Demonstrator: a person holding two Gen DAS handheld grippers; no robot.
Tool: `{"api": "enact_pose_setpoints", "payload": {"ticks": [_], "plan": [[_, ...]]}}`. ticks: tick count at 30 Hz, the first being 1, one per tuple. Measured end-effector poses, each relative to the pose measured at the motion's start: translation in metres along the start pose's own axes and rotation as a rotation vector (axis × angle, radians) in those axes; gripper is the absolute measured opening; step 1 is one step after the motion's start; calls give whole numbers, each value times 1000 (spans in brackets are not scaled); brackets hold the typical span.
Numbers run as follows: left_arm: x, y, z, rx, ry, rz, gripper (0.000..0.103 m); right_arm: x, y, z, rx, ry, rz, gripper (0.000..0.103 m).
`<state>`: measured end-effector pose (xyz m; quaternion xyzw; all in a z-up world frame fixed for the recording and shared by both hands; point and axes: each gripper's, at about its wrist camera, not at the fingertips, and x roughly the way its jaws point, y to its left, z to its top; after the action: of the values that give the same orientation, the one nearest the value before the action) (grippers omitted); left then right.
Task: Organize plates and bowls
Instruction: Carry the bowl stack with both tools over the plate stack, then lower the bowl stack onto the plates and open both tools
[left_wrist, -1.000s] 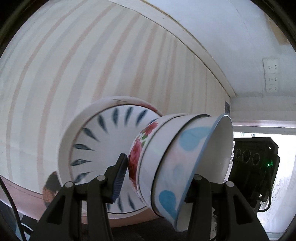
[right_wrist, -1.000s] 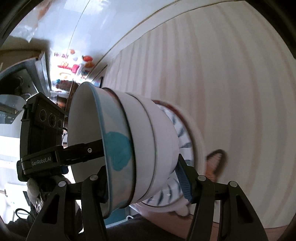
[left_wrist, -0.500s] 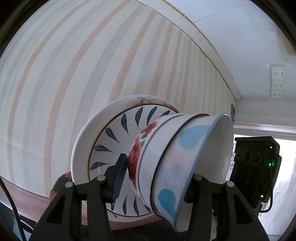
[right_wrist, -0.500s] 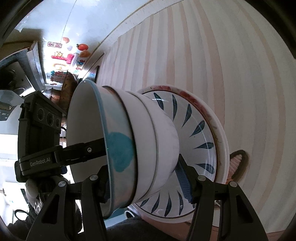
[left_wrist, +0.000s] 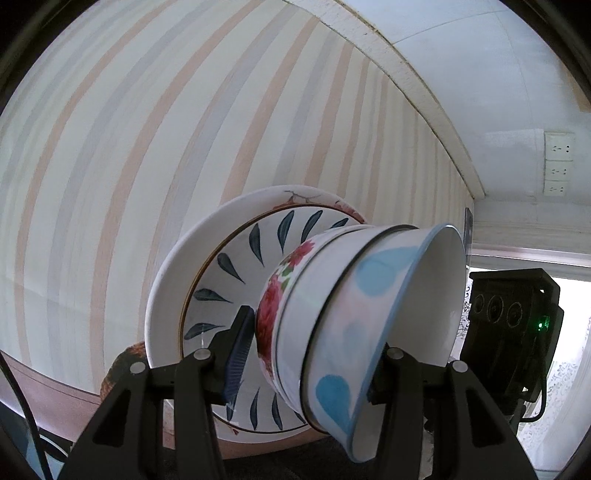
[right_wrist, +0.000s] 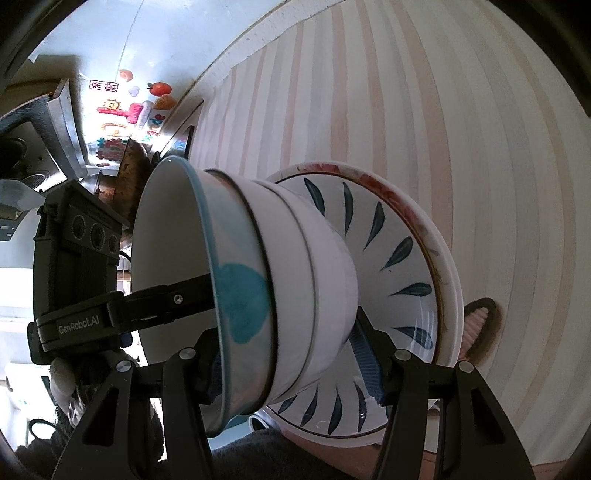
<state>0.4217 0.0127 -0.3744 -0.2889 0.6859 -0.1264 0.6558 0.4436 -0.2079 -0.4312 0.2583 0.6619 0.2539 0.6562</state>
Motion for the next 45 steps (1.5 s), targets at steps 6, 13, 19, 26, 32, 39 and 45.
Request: {"api": "enact_pose_setpoints", "payload": {"ticks": [6, 13, 19, 26, 32, 39, 45], "plan": [[1, -1, 0, 9, 3, 10, 46, 4, 0, -1, 0, 9, -11, 61], [-6, -7, -8, 75, -18, 105, 45, 4, 4, -3, -7, 12, -47, 60], [-33, -21, -29, 174, -99, 230, 47, -14, 15, -11, -35, -41, -138, 61], [-68, -45, -66, 326, -219, 338, 47, -51, 46, -47, -69, -169, -258, 61], [-103, -56, -99, 378, -340, 380, 82, -91, 88, -88, -101, -322, -373, 75], [-150, -69, -137, 401, -521, 440, 93, -140, 141, -137, -169, -513, -525, 86], [-184, -77, -183, 385, -626, 427, 93, -177, 184, -182, -230, -670, -614, 91]]}}
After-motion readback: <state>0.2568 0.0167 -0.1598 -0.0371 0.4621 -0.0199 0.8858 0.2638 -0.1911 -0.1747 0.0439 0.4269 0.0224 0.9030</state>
